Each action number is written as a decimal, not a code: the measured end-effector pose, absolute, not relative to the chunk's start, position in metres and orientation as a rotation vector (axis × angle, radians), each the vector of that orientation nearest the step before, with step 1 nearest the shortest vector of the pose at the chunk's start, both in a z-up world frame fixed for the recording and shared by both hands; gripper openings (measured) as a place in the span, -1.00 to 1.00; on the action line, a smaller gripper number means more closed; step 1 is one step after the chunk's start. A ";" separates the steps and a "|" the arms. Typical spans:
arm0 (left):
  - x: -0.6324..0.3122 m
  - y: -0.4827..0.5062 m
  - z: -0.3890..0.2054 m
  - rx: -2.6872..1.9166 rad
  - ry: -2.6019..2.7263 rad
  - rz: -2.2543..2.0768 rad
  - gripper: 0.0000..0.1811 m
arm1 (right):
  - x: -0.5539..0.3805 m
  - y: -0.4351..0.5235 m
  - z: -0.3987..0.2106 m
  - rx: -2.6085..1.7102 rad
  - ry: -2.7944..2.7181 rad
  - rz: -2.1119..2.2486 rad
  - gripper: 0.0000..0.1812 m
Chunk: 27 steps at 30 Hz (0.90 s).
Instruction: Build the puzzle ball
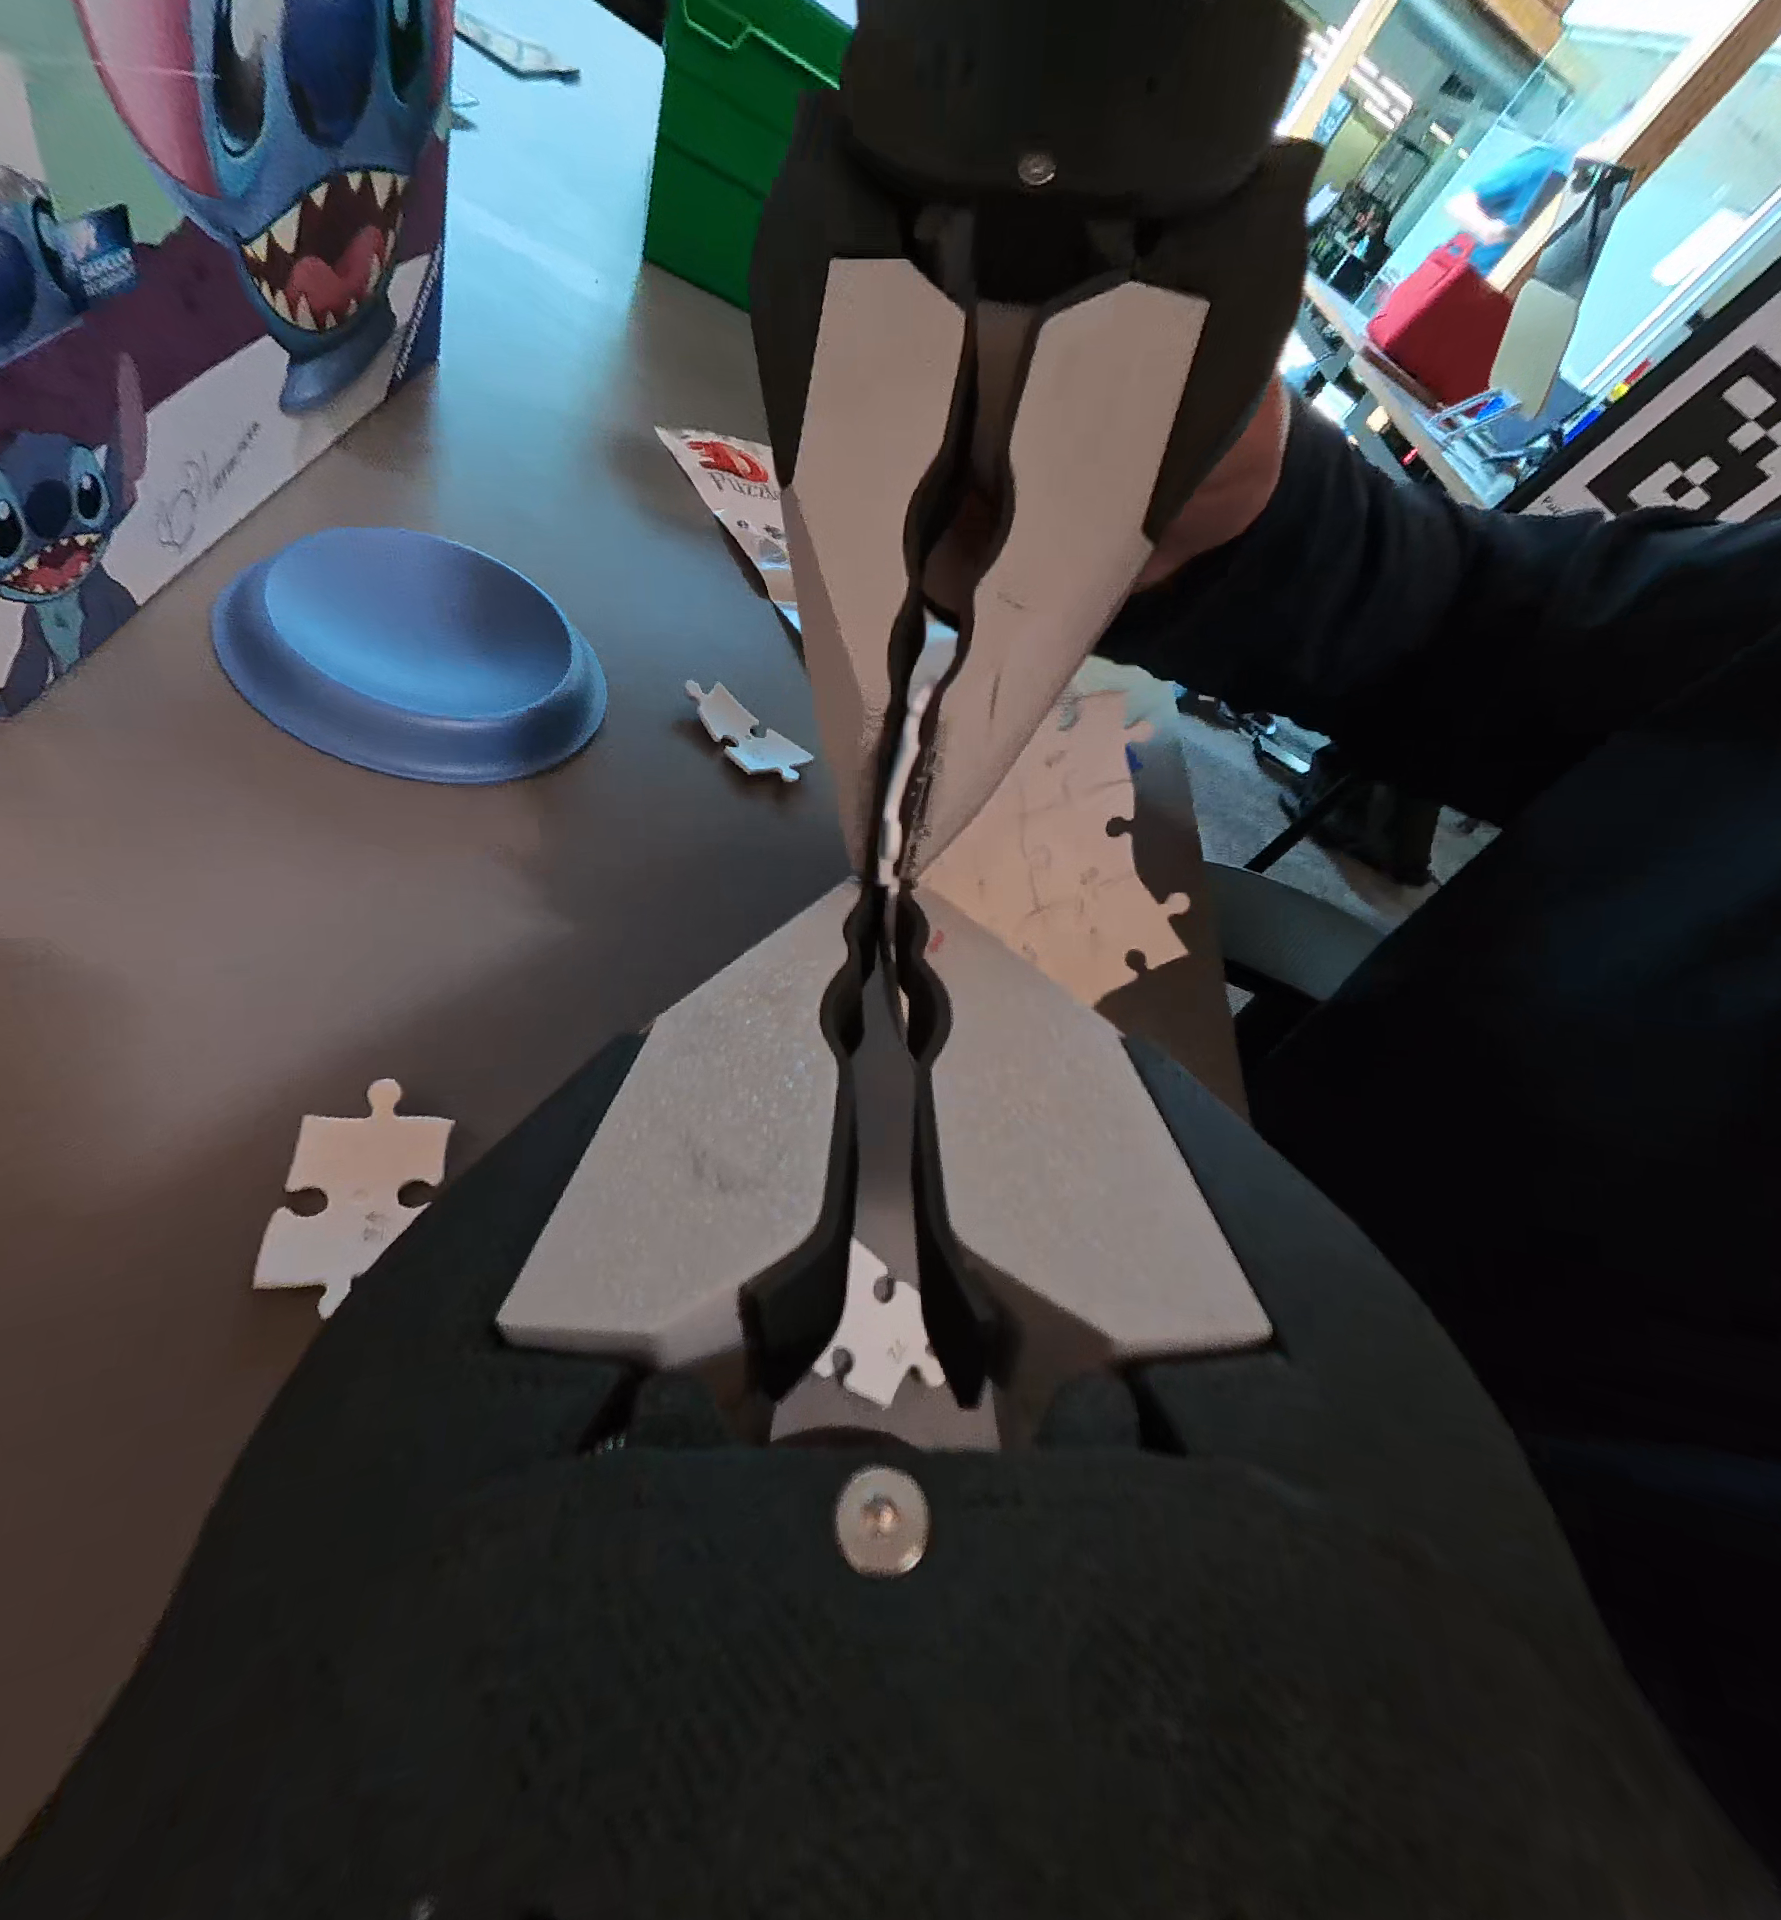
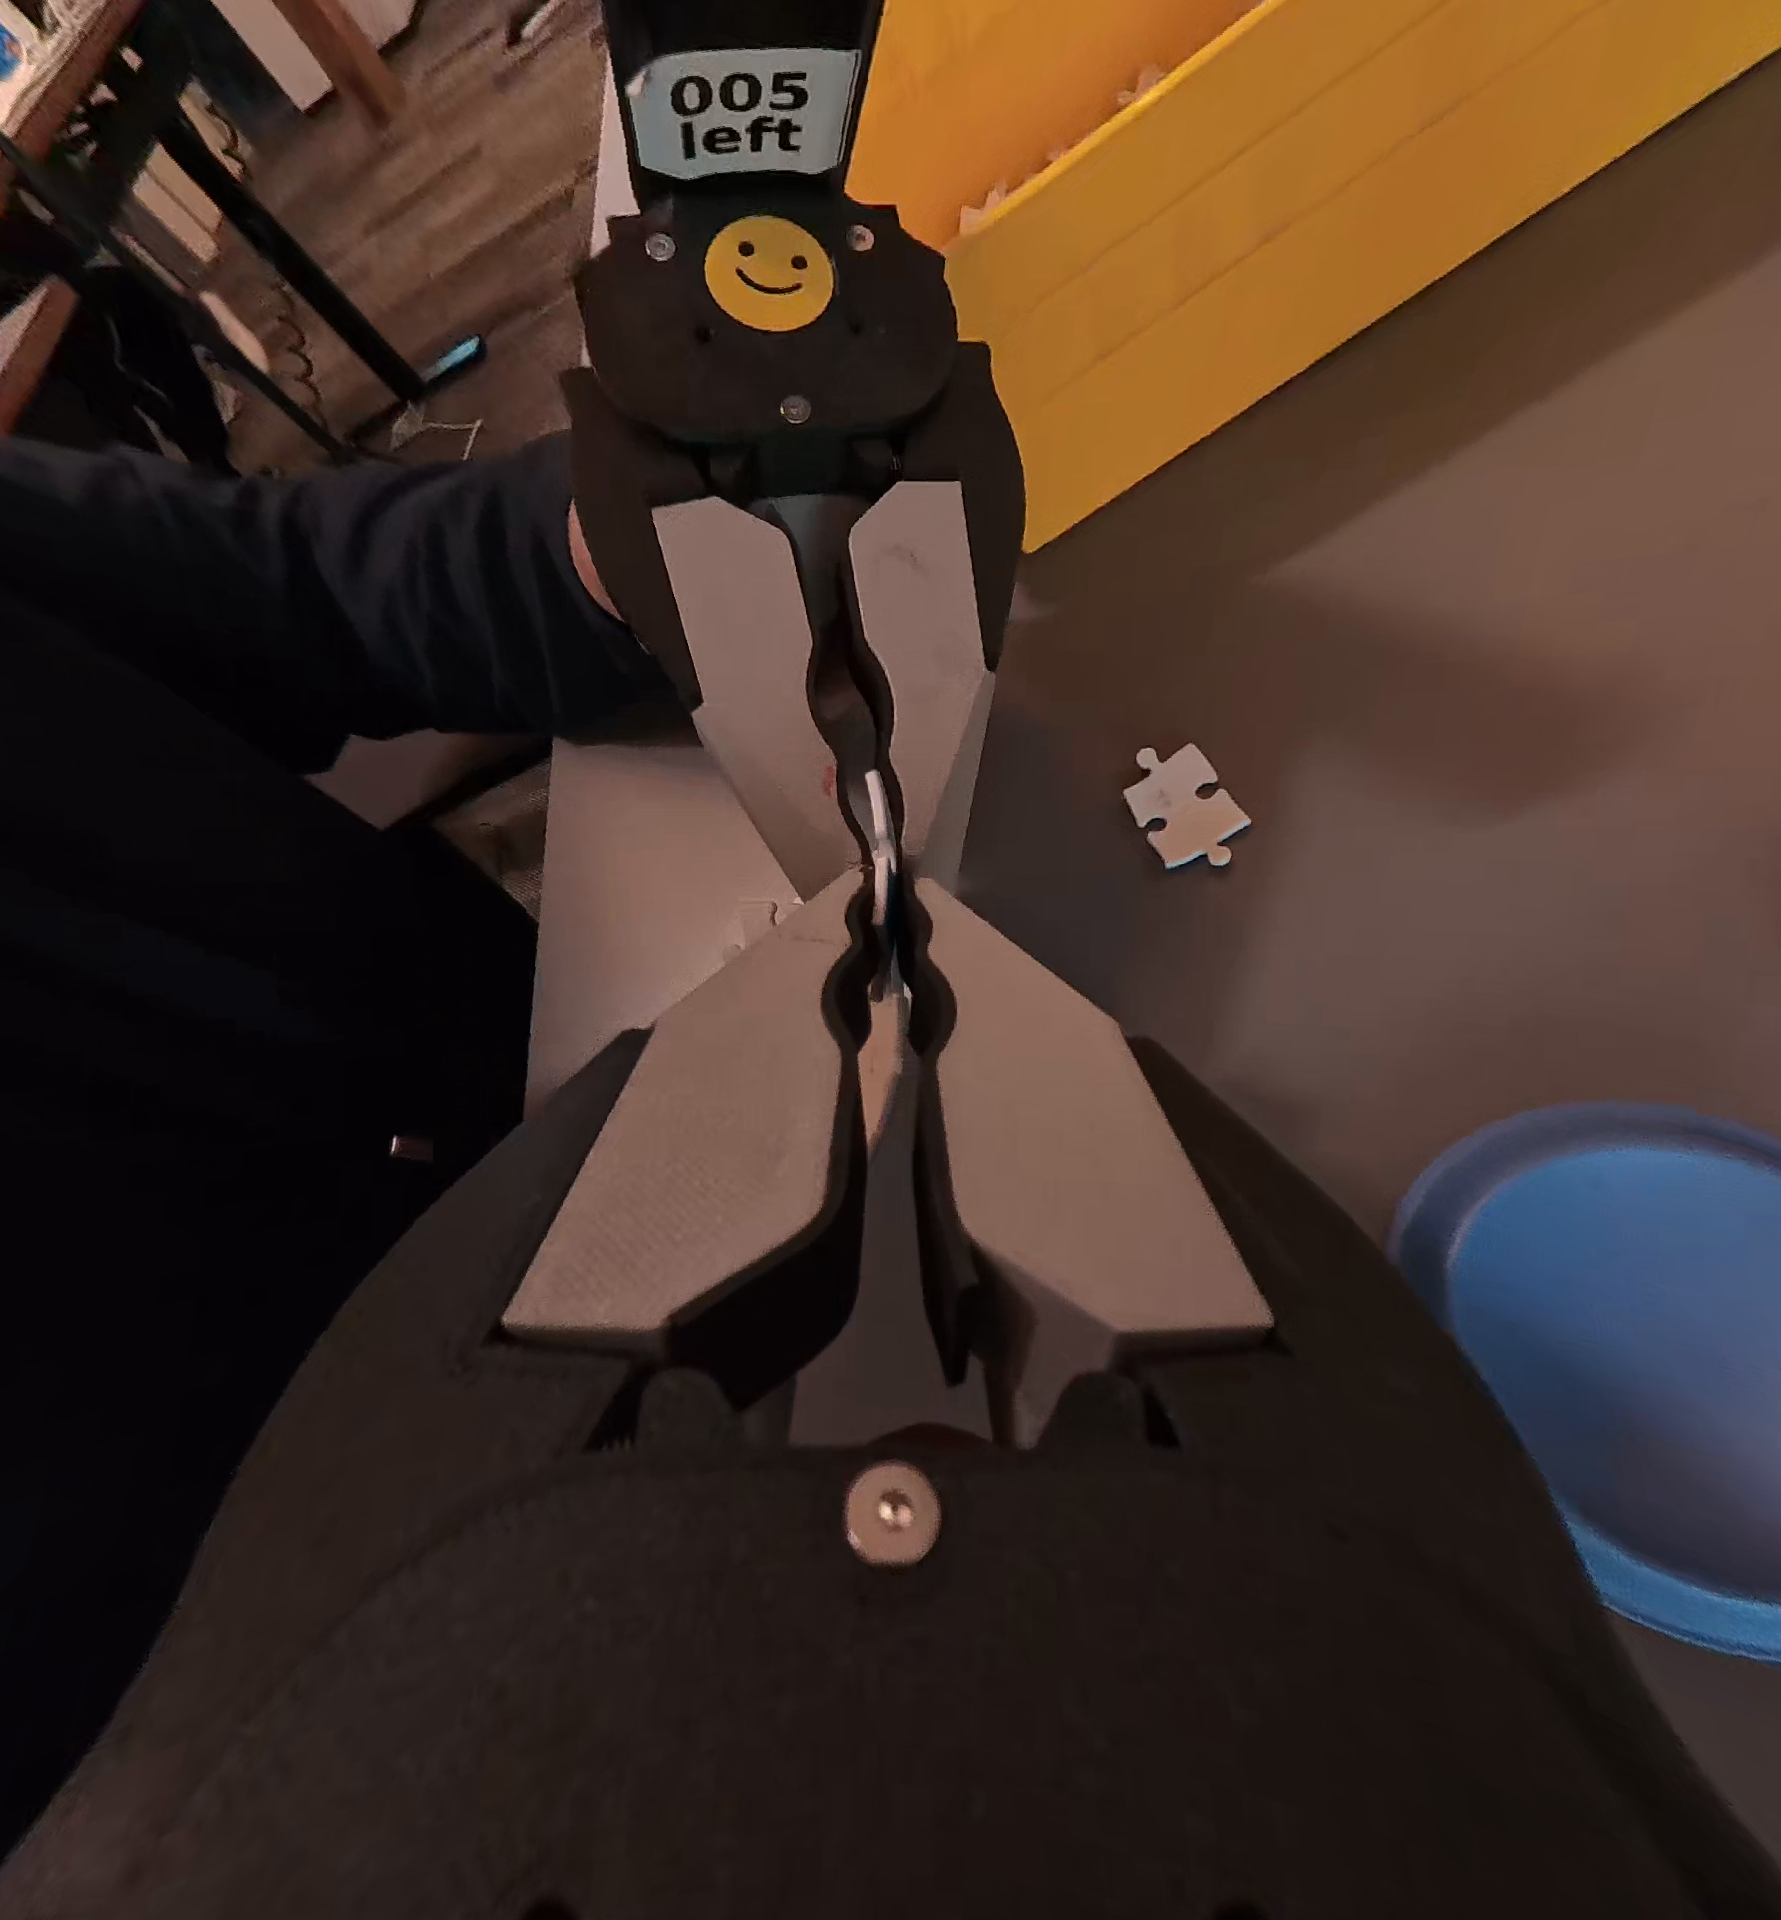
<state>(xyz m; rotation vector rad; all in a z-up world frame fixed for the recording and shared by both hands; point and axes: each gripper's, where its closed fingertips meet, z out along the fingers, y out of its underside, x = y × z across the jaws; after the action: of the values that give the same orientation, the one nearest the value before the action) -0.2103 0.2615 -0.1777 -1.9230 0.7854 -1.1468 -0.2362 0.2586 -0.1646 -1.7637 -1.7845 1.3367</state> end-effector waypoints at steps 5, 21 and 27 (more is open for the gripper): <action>-0.213 0.265 -0.170 -1.890 0.766 -1.155 -1.00 | -0.238 0.262 -0.156 -1.718 -1.763 1.387 -1.00; -0.215 0.261 -0.164 -1.860 0.794 -1.145 -1.00 | -0.226 0.260 -0.153 -1.666 -1.950 1.295 -0.98; -0.215 0.262 -0.165 -1.862 0.799 -1.117 -1.00 | -0.229 0.261 -0.155 -1.656 -1.935 1.257 -1.00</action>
<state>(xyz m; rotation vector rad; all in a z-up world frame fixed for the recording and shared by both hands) -0.2151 0.2616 -0.1649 -1.8624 0.7991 -1.1174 -0.2295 0.2610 -0.1552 -1.6563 -1.9347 1.2569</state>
